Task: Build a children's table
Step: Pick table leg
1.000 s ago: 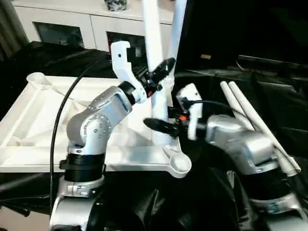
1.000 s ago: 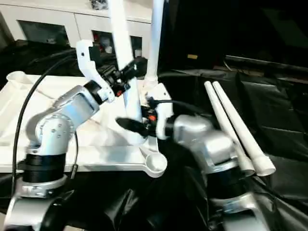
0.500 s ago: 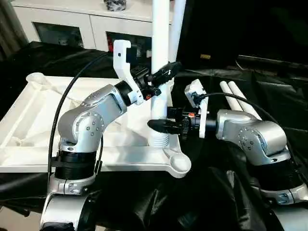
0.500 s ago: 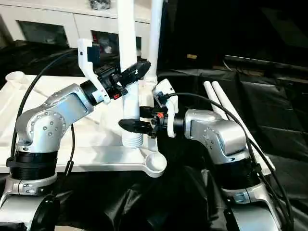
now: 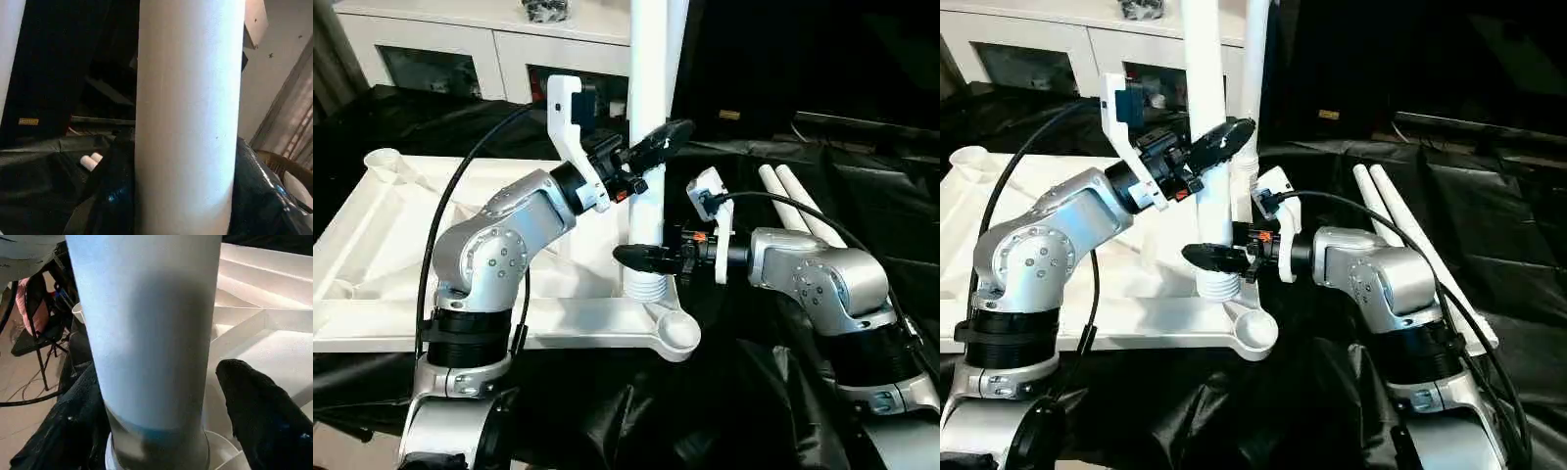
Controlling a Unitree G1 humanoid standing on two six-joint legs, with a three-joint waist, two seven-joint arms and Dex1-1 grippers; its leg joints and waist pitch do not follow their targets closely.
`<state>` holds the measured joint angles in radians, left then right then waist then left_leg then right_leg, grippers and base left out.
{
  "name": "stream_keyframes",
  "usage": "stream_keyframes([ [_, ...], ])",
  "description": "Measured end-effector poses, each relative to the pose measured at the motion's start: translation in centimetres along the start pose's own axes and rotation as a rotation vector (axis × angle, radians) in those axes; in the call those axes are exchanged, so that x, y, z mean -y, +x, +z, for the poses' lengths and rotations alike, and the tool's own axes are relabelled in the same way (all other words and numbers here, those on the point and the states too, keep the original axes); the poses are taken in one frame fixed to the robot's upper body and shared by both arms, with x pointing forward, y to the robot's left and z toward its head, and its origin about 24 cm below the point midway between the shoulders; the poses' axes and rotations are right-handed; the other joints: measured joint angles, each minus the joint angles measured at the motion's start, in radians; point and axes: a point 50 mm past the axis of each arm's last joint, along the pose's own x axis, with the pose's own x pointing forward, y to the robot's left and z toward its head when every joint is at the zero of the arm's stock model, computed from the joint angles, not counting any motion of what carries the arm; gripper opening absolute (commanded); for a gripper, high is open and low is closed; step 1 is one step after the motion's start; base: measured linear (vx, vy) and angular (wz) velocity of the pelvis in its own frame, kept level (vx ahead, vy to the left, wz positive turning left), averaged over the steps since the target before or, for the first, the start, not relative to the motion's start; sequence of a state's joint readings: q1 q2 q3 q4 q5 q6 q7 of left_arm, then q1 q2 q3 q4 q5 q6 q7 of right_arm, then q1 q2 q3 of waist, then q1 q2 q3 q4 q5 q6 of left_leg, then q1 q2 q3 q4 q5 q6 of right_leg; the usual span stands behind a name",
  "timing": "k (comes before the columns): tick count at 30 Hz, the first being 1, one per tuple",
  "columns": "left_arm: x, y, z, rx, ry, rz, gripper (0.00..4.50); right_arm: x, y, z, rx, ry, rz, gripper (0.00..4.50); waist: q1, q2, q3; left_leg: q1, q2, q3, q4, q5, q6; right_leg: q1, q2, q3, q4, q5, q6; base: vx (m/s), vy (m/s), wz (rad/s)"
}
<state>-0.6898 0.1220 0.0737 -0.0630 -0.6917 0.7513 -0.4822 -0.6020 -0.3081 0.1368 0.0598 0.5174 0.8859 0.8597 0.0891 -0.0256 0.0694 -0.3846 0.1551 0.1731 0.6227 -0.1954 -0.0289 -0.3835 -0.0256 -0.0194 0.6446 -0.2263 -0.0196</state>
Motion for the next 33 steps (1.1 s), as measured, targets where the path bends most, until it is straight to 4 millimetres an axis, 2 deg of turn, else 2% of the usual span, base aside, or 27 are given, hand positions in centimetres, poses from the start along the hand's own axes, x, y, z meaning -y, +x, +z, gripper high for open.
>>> stream_keyframes([
  [3,-0.02,-0.07,0.06,-0.002,0.005,-0.004,1.84,-0.06,0.05,0.00,0.001,0.001,0.007,3.09,0.000,0.000,0.000,0.000,0.000,0.000,0.000,0.000,0.000,0.000,0.000,0.000,0.000,0.000,0.000,0.000,0.000,0.00],
  [5,0.02,-0.07,0.06,-0.003,0.006,-0.007,1.84,-0.08,0.06,-0.01,0.001,0.001,0.011,2.79,0.000,0.000,0.000,0.000,0.000,0.000,0.000,0.000,0.000,0.000,0.000,0.000,0.000,0.000,0.000,0.000,0.000,0.00],
  [11,0.36,-0.08,0.05,-0.016,0.020,-0.033,1.84,-0.26,0.21,-0.11,-0.007,0.000,0.032,2.31,0.000,0.000,0.000,0.000,0.000,0.000,0.000,0.000,0.000,0.000,0.000,0.000,0.000,0.000,0.000,0.000,0.000,0.00],
  [17,0.45,-0.08,-0.19,-0.026,0.019,-0.039,1.84,-0.55,0.48,-0.10,-0.013,-0.024,0.049,2.03,0.001,0.000,0.000,0.000,0.000,0.000,0.000,0.000,0.000,0.000,0.000,0.000,0.000,0.000,0.000,0.000,0.000,0.00],
  [18,0.46,-0.07,-0.19,-0.027,0.019,-0.039,1.84,-0.57,0.50,-0.11,-0.014,-0.025,0.050,2.03,0.001,0.000,0.000,0.000,0.000,0.000,0.000,0.000,0.000,0.000,0.000,0.000,0.000,0.000,0.000,0.000,0.000,0.00],
  [19,0.47,-0.07,-0.20,-0.027,0.019,-0.039,1.84,-0.57,0.51,-0.11,-0.014,-0.026,0.050,2.36,0.001,0.000,0.000,0.000,0.000,0.000,0.000,0.000,0.000,0.000,0.000,0.000,0.000,0.000,0.000,0.000,0.000,0.00],
  [21,0.51,-0.07,-0.20,-0.028,0.021,-0.046,1.84,-0.53,0.48,-0.12,-0.014,-0.025,0.049,2.67,0.000,0.000,0.000,0.000,0.000,0.000,0.000,0.000,0.000,0.000,0.000,0.000,0.000,0.000,0.000,0.000,0.000,0.00],
  [24,0.69,0.02,-0.31,-0.034,0.021,-0.064,1.84,-0.51,0.48,-0.10,-0.013,-0.027,0.046,2.85,0.001,0.000,0.000,0.000,0.000,0.000,0.000,0.000,0.000,0.000,0.000,0.000,0.000,0.000,0.000,0.000,0.000,0.00],
  [33,0.73,0.00,-0.35,-0.043,0.027,-0.075,1.84,-0.48,0.43,-0.03,-0.007,-0.029,0.044,2.95,0.000,0.000,0.000,0.000,0.000,0.000,0.000,0.000,0.000,0.000,0.000,0.000,0.000,0.000,0.000,0.000,0.000,0.00],
])
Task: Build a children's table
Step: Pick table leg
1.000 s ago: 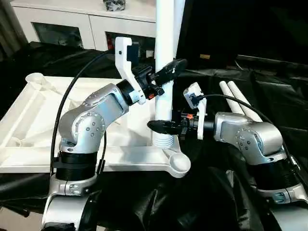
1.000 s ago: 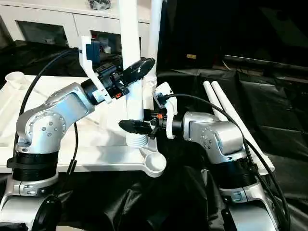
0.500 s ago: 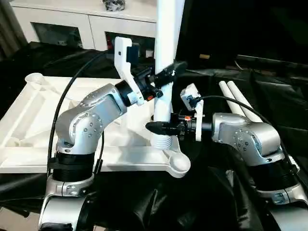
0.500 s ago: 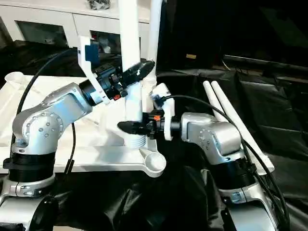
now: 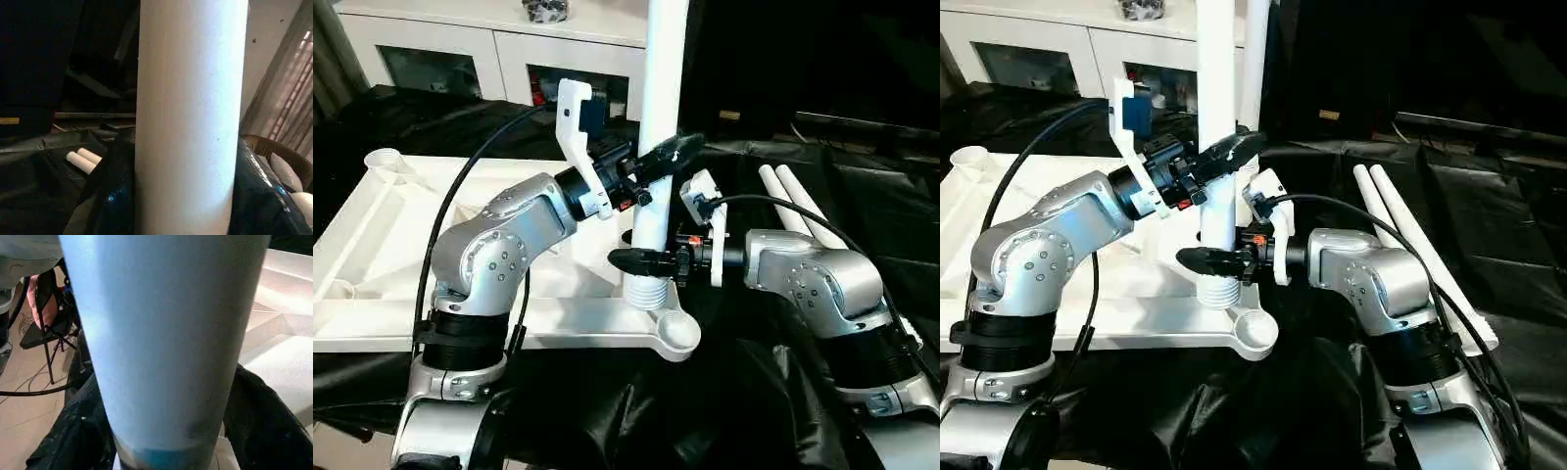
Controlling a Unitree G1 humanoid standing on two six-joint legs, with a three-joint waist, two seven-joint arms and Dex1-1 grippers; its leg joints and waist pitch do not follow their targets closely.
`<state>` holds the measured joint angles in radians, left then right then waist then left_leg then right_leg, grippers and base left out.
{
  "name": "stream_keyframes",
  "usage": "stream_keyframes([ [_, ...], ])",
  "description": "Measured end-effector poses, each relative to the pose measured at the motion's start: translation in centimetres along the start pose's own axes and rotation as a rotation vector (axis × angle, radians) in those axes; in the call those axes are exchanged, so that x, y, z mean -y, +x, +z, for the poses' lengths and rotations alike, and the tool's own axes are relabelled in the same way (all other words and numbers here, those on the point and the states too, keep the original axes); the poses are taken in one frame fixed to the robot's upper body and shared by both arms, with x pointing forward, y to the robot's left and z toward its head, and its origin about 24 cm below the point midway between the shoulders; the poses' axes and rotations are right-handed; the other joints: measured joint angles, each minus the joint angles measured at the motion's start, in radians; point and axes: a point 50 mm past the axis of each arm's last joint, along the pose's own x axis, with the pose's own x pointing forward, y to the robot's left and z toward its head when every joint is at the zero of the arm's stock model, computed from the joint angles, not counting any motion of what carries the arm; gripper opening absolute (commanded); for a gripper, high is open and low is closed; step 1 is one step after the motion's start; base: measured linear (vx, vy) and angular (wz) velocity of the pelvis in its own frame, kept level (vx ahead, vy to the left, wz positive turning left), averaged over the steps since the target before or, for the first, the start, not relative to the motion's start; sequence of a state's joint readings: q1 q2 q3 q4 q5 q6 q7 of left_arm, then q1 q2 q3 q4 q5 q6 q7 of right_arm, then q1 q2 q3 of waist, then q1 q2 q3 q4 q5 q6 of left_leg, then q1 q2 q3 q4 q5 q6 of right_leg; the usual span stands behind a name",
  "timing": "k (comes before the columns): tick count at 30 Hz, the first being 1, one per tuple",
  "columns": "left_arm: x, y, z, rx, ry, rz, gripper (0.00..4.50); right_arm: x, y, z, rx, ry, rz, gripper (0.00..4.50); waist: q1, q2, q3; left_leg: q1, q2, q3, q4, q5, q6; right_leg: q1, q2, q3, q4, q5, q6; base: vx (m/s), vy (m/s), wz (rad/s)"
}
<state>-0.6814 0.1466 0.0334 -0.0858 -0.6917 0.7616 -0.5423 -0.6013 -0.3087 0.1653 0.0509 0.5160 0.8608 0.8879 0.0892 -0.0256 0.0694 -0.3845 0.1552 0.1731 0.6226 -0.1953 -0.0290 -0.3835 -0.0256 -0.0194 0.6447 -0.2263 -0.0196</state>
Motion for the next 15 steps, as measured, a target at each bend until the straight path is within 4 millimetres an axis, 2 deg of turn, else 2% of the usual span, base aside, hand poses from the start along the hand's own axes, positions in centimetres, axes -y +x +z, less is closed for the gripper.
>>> stream_keyframes([
  [15,0.02,-0.13,0.05,-0.007,0.009,-0.022,1.84,0.10,-0.36,-0.02,-0.010,-0.009,0.002,2.95,0.000,0.000,0.000,0.000,0.000,0.000,0.000,0.000,0.000,0.000,0.000,0.000,0.000,0.000,0.000,0.000,0.000,0.00],
])
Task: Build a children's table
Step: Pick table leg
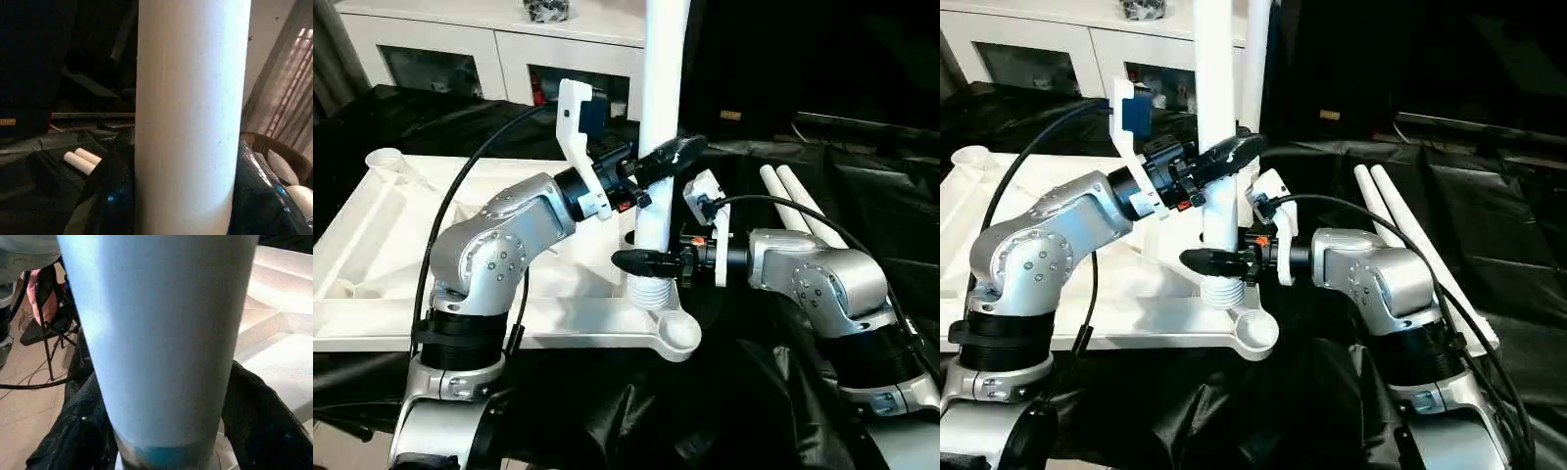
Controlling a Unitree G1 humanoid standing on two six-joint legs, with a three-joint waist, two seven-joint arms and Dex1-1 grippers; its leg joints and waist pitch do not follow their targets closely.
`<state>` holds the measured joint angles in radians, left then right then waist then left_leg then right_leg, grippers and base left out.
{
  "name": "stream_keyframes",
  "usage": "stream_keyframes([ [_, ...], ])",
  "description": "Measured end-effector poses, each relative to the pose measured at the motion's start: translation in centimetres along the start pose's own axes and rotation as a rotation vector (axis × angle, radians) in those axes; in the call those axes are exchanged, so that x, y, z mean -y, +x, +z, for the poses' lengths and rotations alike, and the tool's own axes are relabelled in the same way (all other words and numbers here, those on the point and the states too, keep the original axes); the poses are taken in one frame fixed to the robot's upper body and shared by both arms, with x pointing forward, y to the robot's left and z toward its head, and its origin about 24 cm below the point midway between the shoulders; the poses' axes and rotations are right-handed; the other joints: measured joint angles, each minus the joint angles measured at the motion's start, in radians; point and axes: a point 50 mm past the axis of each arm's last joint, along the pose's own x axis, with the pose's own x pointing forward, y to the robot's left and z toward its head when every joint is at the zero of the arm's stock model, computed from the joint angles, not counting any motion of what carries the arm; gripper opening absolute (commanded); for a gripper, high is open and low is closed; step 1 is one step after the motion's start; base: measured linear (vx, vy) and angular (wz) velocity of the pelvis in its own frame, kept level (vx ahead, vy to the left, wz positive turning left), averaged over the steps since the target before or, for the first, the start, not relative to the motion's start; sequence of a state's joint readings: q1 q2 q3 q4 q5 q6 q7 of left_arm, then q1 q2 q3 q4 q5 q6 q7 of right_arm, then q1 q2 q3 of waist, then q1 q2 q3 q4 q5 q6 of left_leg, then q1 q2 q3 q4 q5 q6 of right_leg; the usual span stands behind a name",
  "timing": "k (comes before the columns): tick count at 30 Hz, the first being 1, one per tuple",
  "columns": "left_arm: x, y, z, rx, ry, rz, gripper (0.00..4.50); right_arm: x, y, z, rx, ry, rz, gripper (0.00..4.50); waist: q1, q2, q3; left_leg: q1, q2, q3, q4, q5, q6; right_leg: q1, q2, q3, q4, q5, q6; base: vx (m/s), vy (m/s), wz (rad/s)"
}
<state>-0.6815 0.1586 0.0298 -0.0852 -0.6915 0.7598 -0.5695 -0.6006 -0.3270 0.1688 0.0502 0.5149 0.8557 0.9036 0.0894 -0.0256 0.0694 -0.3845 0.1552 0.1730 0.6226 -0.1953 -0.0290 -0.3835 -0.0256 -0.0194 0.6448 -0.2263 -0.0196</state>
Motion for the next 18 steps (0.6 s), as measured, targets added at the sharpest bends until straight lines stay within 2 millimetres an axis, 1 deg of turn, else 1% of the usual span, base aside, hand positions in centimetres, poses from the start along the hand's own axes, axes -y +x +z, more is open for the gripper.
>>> stream_keyframes([
  [18,-0.29,-0.12,-0.11,-0.012,0.019,-0.002,1.83,0.01,-0.32,0.12,-0.004,-0.008,-0.001,2.95,0.000,0.000,0.000,0.000,0.000,0.000,0.000,0.000,0.000,0.000,0.000,0.000,0.000,0.000,0.000,0.000,0.000,0.00],
])
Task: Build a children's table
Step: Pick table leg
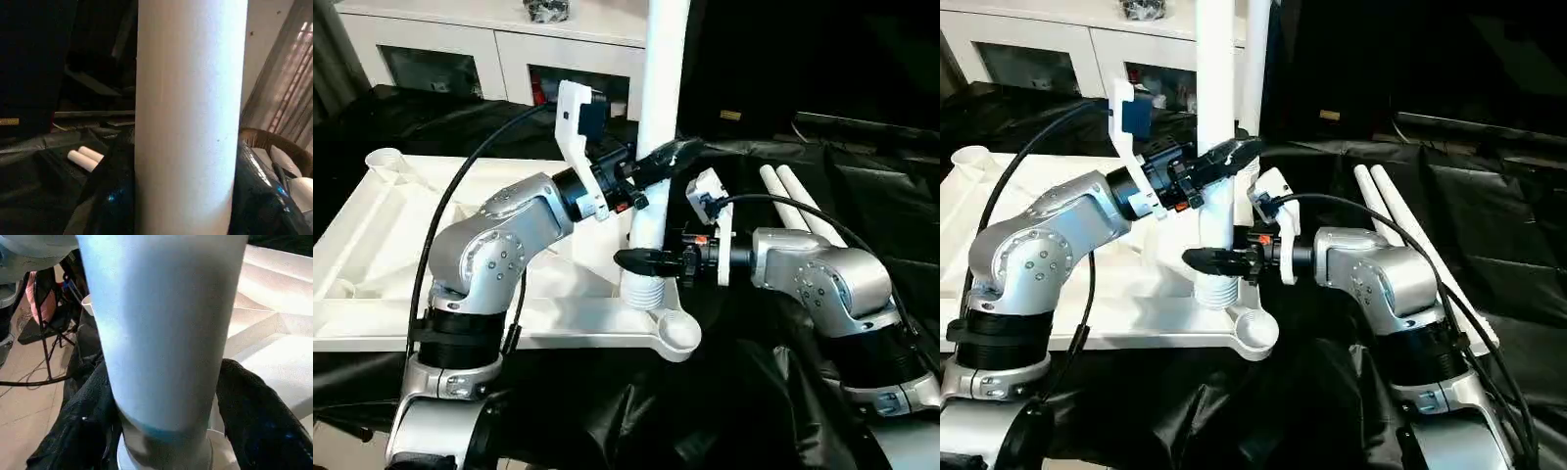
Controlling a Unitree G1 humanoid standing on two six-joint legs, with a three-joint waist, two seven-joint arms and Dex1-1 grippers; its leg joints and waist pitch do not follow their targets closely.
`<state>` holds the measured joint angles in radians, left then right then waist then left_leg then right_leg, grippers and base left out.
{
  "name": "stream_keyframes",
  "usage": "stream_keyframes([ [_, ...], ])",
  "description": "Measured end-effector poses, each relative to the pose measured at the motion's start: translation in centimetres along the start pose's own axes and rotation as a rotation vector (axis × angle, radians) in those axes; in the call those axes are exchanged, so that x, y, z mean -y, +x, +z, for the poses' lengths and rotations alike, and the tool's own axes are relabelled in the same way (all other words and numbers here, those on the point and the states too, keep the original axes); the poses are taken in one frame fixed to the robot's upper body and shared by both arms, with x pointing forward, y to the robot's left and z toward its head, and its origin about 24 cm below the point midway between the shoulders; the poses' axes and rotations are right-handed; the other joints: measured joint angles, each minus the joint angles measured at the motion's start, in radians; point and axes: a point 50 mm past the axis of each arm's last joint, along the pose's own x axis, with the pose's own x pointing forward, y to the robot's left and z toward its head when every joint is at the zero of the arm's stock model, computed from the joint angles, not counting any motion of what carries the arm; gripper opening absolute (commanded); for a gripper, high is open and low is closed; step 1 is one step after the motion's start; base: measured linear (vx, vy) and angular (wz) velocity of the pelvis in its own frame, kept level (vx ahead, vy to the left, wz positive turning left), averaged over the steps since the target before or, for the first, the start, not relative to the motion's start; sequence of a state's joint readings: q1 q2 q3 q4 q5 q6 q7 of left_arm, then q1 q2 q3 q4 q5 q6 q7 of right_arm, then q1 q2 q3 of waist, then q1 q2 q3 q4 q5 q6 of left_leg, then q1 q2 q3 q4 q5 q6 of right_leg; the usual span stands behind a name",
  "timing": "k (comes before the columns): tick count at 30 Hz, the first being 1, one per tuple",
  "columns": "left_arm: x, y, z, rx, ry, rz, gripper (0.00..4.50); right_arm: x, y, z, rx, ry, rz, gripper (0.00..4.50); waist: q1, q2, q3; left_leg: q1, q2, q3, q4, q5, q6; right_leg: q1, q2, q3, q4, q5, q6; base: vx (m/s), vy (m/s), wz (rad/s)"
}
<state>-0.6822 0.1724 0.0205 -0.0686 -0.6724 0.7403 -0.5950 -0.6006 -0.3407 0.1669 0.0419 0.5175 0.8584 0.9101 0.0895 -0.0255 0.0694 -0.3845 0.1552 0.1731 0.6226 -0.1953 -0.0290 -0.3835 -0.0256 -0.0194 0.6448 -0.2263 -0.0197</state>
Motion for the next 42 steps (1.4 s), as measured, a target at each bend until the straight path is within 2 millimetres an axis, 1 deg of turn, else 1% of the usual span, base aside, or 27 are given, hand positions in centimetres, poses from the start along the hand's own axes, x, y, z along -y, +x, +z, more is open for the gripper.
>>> stream_keyframes([
  [1,0.0,0.0,0.0,0.000,0.000,-0.001,1.83,0.0,0.0,0.0,0.000,0.000,0.001,2.95,0.000,0.000,0.000,0.000,0.000,0.000,0.000,0.000,0.000,0.000,0.000,0.000,0.000,0.000,0.000,0.000,0.000,0.00],
  [3,0.0,0.0,0.0,0.000,0.001,-0.004,1.83,0.0,-0.1,0.0,-0.003,0.002,0.002,2.67,0.000,0.000,0.000,0.000,0.000,0.000,0.000,0.000,0.000,0.000,0.000,0.000,0.000,0.000,0.000,0.000,0.000,0.00],
  [5,0.0,0.0,0.0,-0.001,0.002,-0.004,1.83,0.0,-0.1,0.0,-0.002,0.004,0.009,2.58,0.000,0.000,0.000,0.000,0.000,0.000,0.000,0.000,0.000,0.000,0.000,0.000,0.000,0.000,0.000,0.000,0.000,0.00],
  [6,0.0,0.0,0.0,-0.001,0.003,-0.005,1.83,-0.1,0.0,0.0,0.000,0.006,0.013,2.34,0.000,0.000,0.000,0.000,0.000,0.000,0.000,0.000,0.000,0.000,0.000,0.000,0.000,0.000,0.000,0.000,0.000,0.00],
  [10,0.0,0.0,0.1,-0.002,0.006,-0.009,1.83,-0.2,0.1,0.0,0.003,0.008,0.023,2.18,0.000,0.000,0.000,0.000,0.000,0.000,0.000,0.000,0.000,0.000,0.000,0.000,0.000,0.000,0.000,0.000,0.000,0.00],
  [11,0.1,0.0,0.1,-0.002,0.007,-0.010,1.83,-0.2,0.1,0.0,0.004,0.009,0.025,2.02,0.000,0.000,0.000,0.000,0.000,0.000,0.000,0.000,0.000,0.000,0.000,0.000,0.000,0.000,0.000,0.000,0.000,0.00],
  [19,0.0,0.2,0.1,-0.010,0.011,-0.010,1.83,-0.2,0.1,0.0,0.005,0.009,0.023,1.95,0.000,0.000,0.000,0.000,0.000,0.000,0.000,0.000,0.000,0.000,0.000,0.000,0.000,0.000,0.000,0.000,0.000,0.00],
  [20,0.0,0.3,0.1,-0.012,0.015,-0.010,2.18,-0.2,0.1,0.0,0.005,0.009,0.023,1.94,0.000,0.000,0.000,0.000,0.000,0.000,0.000,0.000,0.000,0.000,0.000,0.000,0.000,0.000,0.000,0.000,0.000,0.00],
  [21,0.0,0.3,0.1,-0.012,0.016,-0.004,2.18,-0.2,0.1,0.0,0.006,0.009,0.022,1.94,0.000,0.000,0.000,0.000,0.000,0.000,0.000,0.000,0.000,0.000,0.000,0.000,0.000,0.000,0.000,0.000,0.000,0.00],
  [23,-0.2,0.6,0.1,-0.011,0.009,0.017,2.53,-0.1,0.1,0.0,0.009,0.012,0.010,1.93,0.001,0.000,0.000,0.000,0.000,0.000,0.000,0.000,0.000,0.000,0.000,0.000,0.000,0.000,0.000,0.000,0.000,0.00],
  [26,-0.5,0.4,0.4,0.002,0.008,0.042,2.71,0.1,0.2,-0.2,0.005,0.021,-0.006,1.91,0.000,0.000,0.000,0.000,0.000,0.000,0.000,0.000,0.000,0.000,0.000,0.000,0.000,0.000,0.000,0.000,0.000,0.00],
  [27,-0.6,0.4,0.5,0.022,0.015,0.047,2.79,0.2,0.3,-0.2,0.007,0.022,-0.011,1.91,0.000,0.000,0.000,0.000,0.000,0.000,0.000,0.000,0.000,0.000,0.000,0.000,0.000,0.000,0.000,0.000,0.000,0.00],
  [29,-0.7,0.3,1.4,0.136,0.029,0.059,2.85,0.2,0.7,-0.3,0.021,0.024,-0.018,1.91,-0.003,0.000,0.000,0.000,0.000,0.000,0.000,0.000,0.000,0.000,0.000,0.000,0.000,0.000,0.000,0.000,0.000,0.00],
  [31,-0.9,0.1,2.3,0.259,0.016,0.085,2.85,0.1,1.1,-0.2,0.042,0.028,-0.025,1.91,-0.002,-0.003,0.000,0.000,0.000,0.000,0.000,0.000,0.000,0.000,0.000,0.000,0.000,0.000,0.000,0.000,0.000,0.00],
  [32,-1.0,-0.1,2.7,0.313,0.009,0.109,2.85,0.2,1.2,-0.2,0.055,0.034,-0.031,1.91,-0.001,-0.006,0.000,0.000,0.000,0.000,0.000,0.000,0.000,0.000,0.000,-0.001,0.000,0.000,0.000,0.000,0.000,0.00],
  [34,-1.5,-0.6,3.3,0.367,0.010,0.157,2.85,0.5,1.1,-0.1,0.077,0.042,-0.054,1.91,0.000,-0.009,0.001,0.000,0.001,0.000,0.000,0.000,0.000,0.000,0.000,-0.001,0.000,0.000,0.000,0.000,0.000,0.00],
  [36,-2.0,-1.3,3.9,0.429,0.014,0.215,2.85,0.8,1.0,0.0,0.098,0.048,-0.077,1.91,-0.001,-0.010,0.001,0.000,0.001,0.000,0.000,0.000,0.000,0.000,0.000,-0.001,0.000,0.000,0.000,0.000,0.000,0.00],
  [38,-2.5,-2.0,4.7,0.513,0.008,0.277,2.85,1.3,1.1,0.0,0.131,0.058,-0.115,1.90,0.000,-0.015,0.001,0.000,0.001,0.000,0.000,0.000,0.000,0.000,0.000,-0.001,0.000,0.000,0.000,0.000,0.000,0.00],
  [39,-2.6,-2.3,5.1,0.543,0.010,0.297,2.85,1.4,1.2,0.1,0.149,0.065,-0.136,1.90,0.000,-0.019,0.003,0.000,0.001,0.000,0.000,0.001,-0.001,0.000,0.000,-0.002,0.000,0.000,0.000,0.000,0.000,0.00],
  [41,-2.6,-2.8,5.7,0.582,0.020,0.313,2.85,1.6,1.1,0.4,0.186,0.062,-0.175,1.90,0.000,-0.027,0.006,0.000,0.002,0.000,0.000,0.001,-0.002,0.000,0.000,-0.004,0.001,0.000,0.000,0.000,0.000,0.00],
  [42,-2.5,-3.2,5.8,0.570,0.055,0.321,2.85,1.8,1.1,0.6,0.200,0.056,-0.213,1.90,0.000,-0.029,0.005,-0.001,0.003,0.000,0.000,0.001,-0.002,0.000,0.000,-0.004,0.000,0.000,0.000,0.000,0.000,0.00],
])
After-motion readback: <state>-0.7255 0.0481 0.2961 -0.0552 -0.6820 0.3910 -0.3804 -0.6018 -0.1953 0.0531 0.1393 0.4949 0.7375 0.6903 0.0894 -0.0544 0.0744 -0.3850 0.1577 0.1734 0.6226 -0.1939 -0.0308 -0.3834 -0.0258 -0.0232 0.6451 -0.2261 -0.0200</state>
